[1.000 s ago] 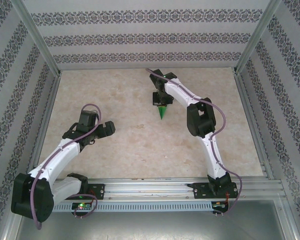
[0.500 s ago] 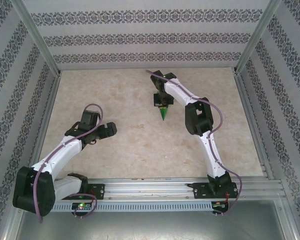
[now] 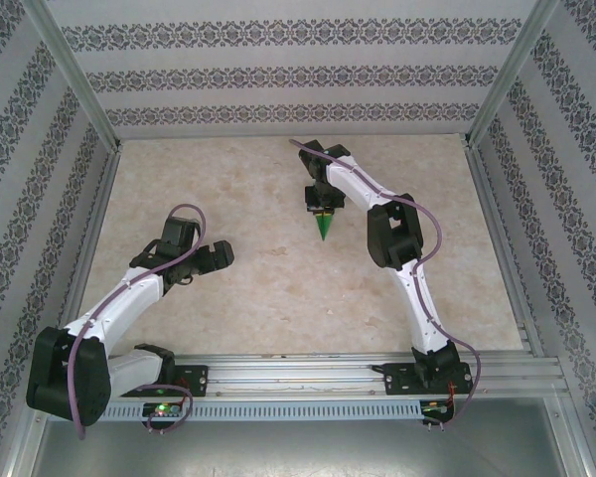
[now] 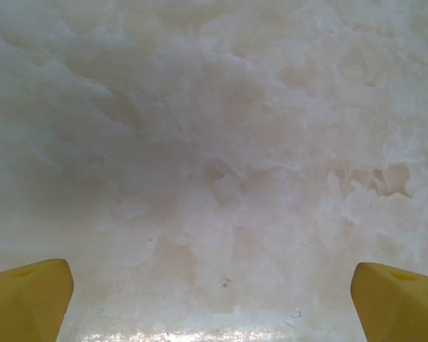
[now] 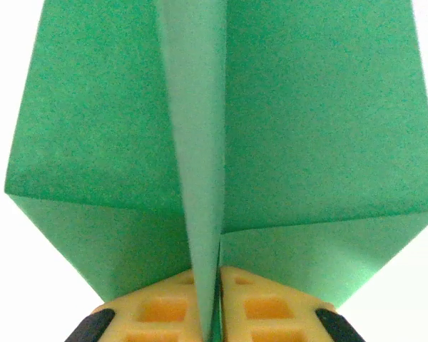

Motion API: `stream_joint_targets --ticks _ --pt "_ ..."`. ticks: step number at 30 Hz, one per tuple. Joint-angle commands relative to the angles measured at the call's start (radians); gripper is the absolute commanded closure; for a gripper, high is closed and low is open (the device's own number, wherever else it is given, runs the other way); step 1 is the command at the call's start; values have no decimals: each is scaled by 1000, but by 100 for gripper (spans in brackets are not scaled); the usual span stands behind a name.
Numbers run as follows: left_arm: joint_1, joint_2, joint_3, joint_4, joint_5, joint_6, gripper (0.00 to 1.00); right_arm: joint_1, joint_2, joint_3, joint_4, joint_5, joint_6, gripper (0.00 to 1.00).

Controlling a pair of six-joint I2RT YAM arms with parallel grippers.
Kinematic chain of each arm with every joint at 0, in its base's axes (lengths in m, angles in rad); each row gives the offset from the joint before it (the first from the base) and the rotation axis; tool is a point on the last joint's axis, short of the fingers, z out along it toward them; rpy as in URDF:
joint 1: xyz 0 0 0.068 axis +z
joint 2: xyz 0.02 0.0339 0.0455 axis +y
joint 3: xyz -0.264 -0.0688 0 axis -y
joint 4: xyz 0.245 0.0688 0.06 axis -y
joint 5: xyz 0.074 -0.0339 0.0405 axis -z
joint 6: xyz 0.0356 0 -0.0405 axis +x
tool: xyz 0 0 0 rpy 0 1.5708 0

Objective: Fold a paper plane with a square sheet of paper (fold left side to right side)
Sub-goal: Place the paper plane at the top-center of the table.

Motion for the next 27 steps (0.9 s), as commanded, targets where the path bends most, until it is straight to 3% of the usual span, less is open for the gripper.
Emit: stream_joint_targets --ticks 1,12,27 --pt "16 7 30 22 7 -12 0 -12 23 8 -18 -14 -2 84" --pt "17 -2 38 1 -7 2 0 -19 -8 -57 23 -48 3 62" --pt "20 -4 46 -6 -10 3 0 -22 -57 -93 41 -42 -11 53"
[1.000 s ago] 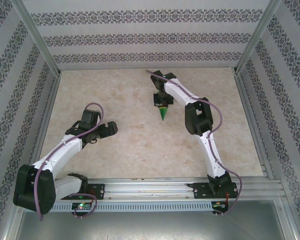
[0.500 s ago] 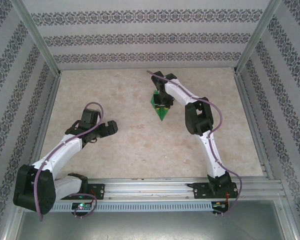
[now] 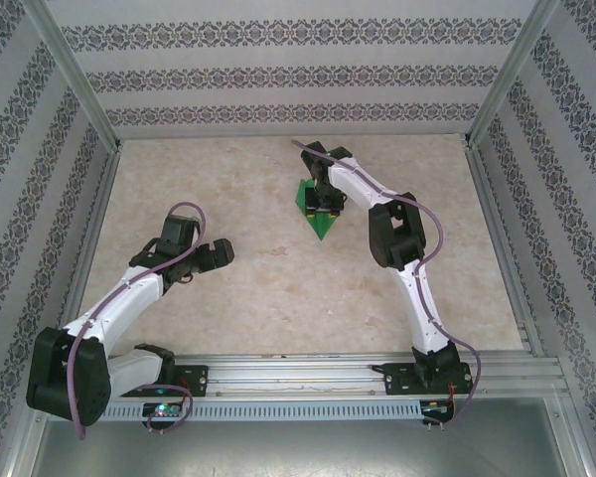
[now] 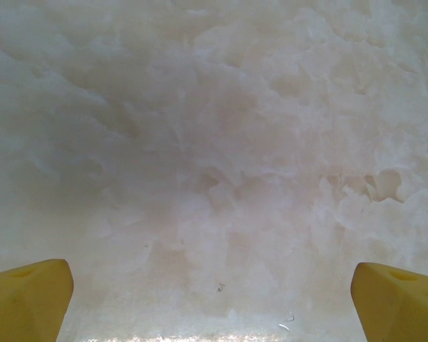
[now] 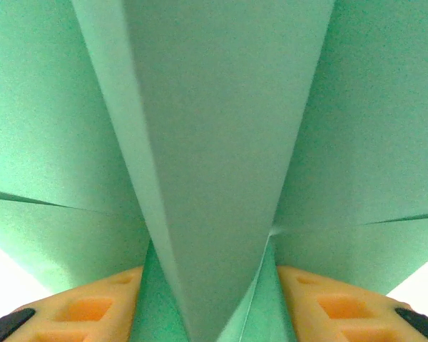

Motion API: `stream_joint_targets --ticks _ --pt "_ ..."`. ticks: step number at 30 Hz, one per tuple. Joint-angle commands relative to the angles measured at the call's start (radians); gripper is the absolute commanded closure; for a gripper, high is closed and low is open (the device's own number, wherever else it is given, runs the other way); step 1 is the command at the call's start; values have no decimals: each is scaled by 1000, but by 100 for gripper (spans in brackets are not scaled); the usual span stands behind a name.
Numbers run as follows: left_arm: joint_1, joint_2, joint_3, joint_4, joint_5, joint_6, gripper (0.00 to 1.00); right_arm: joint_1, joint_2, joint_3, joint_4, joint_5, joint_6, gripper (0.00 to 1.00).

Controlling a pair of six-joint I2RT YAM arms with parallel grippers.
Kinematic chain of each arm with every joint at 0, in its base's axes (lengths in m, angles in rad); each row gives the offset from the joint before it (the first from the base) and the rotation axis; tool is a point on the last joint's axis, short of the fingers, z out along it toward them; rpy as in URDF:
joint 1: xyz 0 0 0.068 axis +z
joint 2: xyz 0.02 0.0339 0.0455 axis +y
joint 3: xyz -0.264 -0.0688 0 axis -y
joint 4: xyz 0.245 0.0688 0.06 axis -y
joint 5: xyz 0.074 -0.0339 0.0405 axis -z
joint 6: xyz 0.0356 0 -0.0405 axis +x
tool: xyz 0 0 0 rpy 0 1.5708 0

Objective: Fold a paper plane with a square sheet of paper (fold left side to right side)
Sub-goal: Place the paper plane at the top-center of the table.

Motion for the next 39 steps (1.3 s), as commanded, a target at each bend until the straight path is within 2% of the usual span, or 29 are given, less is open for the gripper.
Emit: stream_joint_targets --ticks 1,26,39 --pt "18 -4 31 -8 -9 3 0 -9 -35 -23 -20 12 -15 53" --pt "20 -6 45 -19 -9 3 0 1 -91 -32 -31 24 -31 51" --pt "21 -16 48 -29 -12 2 0 17 -175 -100 -14 29 -32 49"
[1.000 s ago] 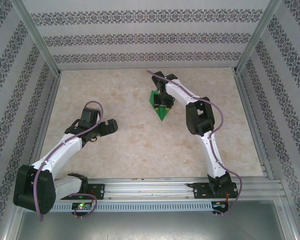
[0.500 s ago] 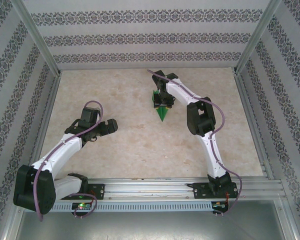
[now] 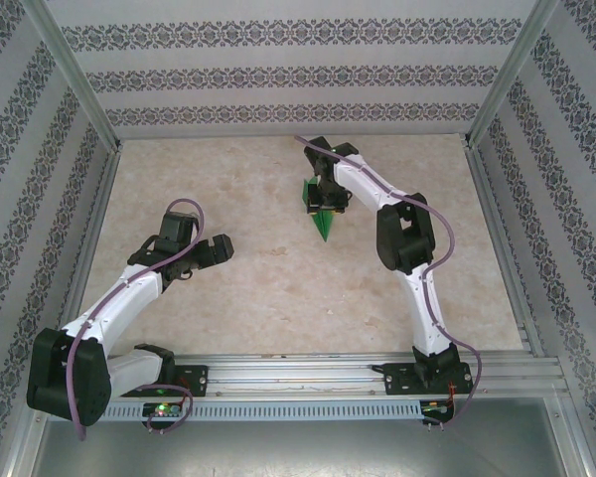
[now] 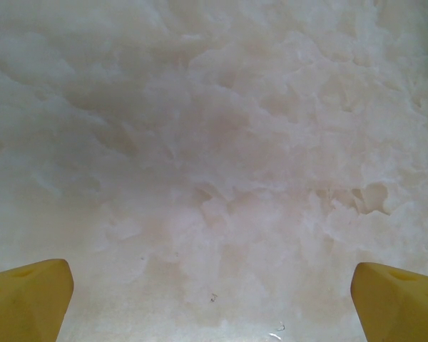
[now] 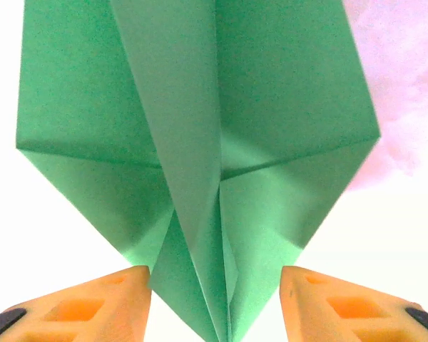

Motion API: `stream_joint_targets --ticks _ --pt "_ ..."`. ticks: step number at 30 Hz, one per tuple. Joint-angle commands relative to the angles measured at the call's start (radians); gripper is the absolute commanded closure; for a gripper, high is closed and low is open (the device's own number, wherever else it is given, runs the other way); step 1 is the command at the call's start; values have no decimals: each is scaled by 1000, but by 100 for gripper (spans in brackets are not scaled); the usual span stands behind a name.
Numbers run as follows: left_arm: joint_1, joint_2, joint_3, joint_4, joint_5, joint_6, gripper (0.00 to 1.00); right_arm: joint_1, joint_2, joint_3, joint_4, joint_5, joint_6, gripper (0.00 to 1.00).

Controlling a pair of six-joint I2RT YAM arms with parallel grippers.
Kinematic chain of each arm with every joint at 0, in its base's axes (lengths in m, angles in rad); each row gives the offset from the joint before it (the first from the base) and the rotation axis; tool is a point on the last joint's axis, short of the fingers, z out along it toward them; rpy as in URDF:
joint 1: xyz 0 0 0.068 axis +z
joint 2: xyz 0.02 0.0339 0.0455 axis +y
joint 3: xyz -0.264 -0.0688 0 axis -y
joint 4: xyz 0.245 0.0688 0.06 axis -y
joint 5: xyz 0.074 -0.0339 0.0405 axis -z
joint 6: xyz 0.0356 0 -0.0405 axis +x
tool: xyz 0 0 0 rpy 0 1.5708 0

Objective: Fold a paper plane with a square sheet of paper (fold left side to right side)
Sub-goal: Place the paper plane at the top-center of the table.

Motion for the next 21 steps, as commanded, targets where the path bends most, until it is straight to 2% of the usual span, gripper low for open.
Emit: stream_joint_targets --ticks 1,9,21 --pt "16 -16 26 -27 -8 2 0 15 -66 -32 -3 18 -5 49" --pt "18 -15 44 -35 -22 11 0 27 -191 -140 40 32 -16 47" --pt "46 -18 81 -50 -76 32 0 -15 -638 -639 283 114 -60 33"
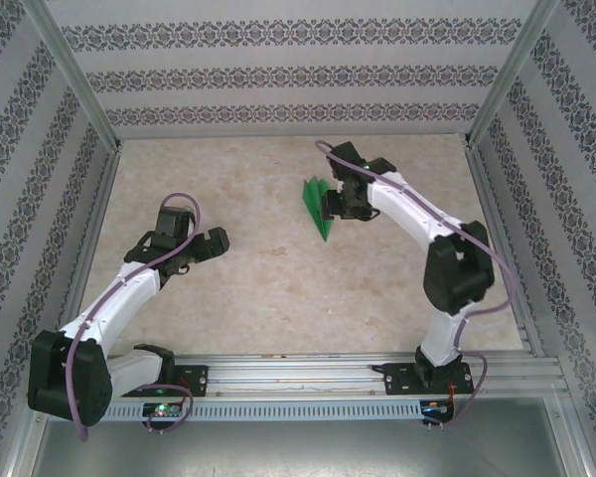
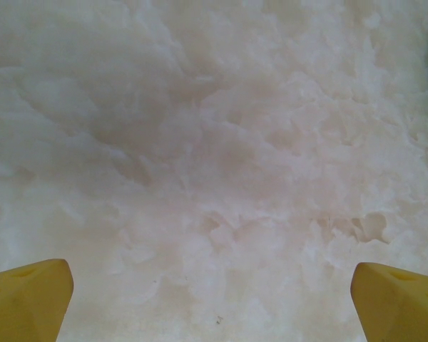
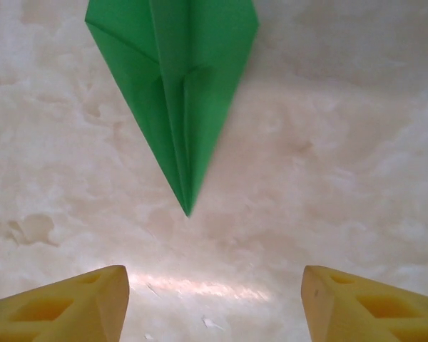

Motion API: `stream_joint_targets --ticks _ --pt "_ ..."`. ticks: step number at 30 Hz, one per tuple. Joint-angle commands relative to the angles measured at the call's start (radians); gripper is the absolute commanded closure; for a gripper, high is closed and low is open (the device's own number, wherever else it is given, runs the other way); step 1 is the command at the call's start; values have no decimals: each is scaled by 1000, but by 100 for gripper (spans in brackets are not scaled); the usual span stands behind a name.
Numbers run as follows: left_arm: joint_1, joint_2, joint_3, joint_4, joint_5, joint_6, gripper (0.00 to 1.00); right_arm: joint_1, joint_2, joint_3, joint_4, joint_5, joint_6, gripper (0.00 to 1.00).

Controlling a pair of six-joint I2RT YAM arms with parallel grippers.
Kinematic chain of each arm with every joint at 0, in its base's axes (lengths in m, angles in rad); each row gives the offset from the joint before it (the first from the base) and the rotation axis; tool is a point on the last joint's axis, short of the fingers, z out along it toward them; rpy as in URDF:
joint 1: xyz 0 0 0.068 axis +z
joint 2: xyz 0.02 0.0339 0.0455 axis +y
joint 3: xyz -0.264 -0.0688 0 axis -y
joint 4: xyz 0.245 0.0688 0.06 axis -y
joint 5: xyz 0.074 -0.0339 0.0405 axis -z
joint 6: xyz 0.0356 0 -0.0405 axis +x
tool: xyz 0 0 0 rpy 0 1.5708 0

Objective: Fold a paper plane with a square sheet of paper (fold left side to right side)
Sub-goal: Place the paper plane at the top-center of the table, then reset both arms

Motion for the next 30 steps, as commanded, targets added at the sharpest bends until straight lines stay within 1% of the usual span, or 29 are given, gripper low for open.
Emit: stream_joint_targets --ticks 1,3,7,11,13,18,22,26,30 --pt "23 -16 45 -43 -41 28 0 -31 -128 -123 101 65 -30 31" --pt "29 -14 53 -46 -51 32 0 -50 -211 -210 151 86 -42 27" --pt "41 -11 70 -52 -73 37 0 -98 -367 -356 242 135 -74 16" --pt "50 -9 85 -61 -93 45 0 -168 -499 -490 336 146 -95 5" --pt "52 -9 89 -65 -104 46 0 -209 -558 -557 387 143 -97 2" --pt "57 -11 99 -76 -126 45 0 -306 -694 -737 562 133 -108 2" --pt "63 -10 106 -81 -136 42 0 -365 -755 -870 723 128 -158 2" --pt "66 -6 107 -84 -144 35 0 -379 -760 -977 892 163 -245 2" --pt "69 1 110 -88 -149 32 0 -404 -706 -1044 1043 176 -285 2"
